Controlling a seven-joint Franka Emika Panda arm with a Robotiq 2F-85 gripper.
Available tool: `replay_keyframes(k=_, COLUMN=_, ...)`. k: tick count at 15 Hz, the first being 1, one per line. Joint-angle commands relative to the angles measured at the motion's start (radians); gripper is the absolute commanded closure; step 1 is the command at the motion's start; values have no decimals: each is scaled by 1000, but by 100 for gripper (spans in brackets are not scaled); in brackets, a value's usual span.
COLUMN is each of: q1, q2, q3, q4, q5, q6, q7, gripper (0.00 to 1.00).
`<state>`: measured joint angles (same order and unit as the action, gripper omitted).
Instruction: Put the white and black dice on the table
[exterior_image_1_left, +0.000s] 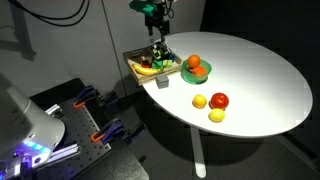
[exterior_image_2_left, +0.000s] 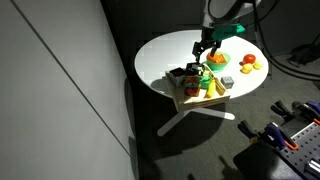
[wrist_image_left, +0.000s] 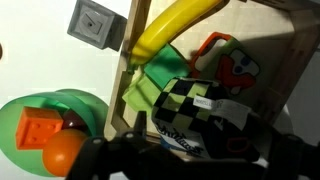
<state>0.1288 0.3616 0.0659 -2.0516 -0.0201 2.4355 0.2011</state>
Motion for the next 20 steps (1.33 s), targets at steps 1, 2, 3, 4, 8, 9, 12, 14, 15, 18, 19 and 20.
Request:
replay_keyframes(k=1, q1=14, q2=44, q3=-10, q4=52, q5=-9, q6=-1, q7=15, gripper=0)
replay_keyframes(k=2, q1=16, q2=54, q3=-10, q4=62, q5=-9, q6=0, q7=14, gripper=0)
replay_keyframes(k=3, q1=17, q2=64, q3=-9, q4=71, q5=-8, q6=2, q7=13, gripper=0)
replay_keyframes(k=4, q1=19, q2=74, q3=-9, q4=81, q5=-7, q6=2, q7=12, gripper=0)
replay_keyframes(k=8, q1=26, q2=118, q3=-10, q4=124, q5=-6, q6=6, q7=12, gripper=0)
replay_keyframes(k=9, q1=29, q2=128, q3=-12, q4=134, q5=-8, q6=7, q7=13, gripper=0)
replay_keyframes(k=12, q1=36, q2=160, q3=-12, q4=159, q5=-9, q6=14, q7=11, gripper=0)
replay_keyframes(k=14, q1=42, q2=180, q3=-13, q4=173, q5=-11, q6=17, q7=12, gripper=0)
replay_keyframes(k=15, q1=46, q2=188, q3=-14, q4=179, q5=-12, q6=17, q7=12, gripper=0)
replay_keyframes(k=18, q1=57, q2=211, q3=-23, q4=190, q5=-21, q6=16, q7=15, gripper=0)
replay_keyframes(k=19, q1=60, q2=216, q3=-26, q4=193, q5=-24, q6=15, q7=16, gripper=0)
replay_keyframes(k=20, q1=64, q2=220, q3=-31, q4=194, q5=-29, q6=16, q7=17, gripper=0)
